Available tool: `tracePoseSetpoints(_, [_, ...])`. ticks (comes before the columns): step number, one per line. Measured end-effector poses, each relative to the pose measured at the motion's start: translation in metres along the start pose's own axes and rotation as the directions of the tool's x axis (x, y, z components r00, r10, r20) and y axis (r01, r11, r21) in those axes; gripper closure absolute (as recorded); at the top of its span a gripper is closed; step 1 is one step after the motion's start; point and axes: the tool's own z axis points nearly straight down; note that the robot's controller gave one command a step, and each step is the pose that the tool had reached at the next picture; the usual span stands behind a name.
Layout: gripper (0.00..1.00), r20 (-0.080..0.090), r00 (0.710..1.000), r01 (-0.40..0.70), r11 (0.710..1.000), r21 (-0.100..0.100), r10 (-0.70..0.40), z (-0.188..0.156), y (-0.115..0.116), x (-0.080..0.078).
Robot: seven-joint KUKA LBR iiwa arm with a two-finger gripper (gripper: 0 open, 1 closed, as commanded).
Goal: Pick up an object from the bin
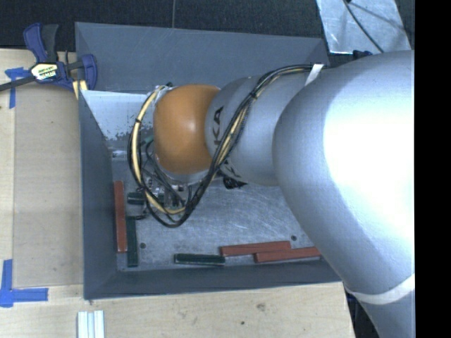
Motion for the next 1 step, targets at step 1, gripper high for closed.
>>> tracePoseSetpoints(1, [1.0, 0.001, 1.0, 0.028, 1.0, -0.001, -0.028, -0.1808, -0.0018, 0.0389])
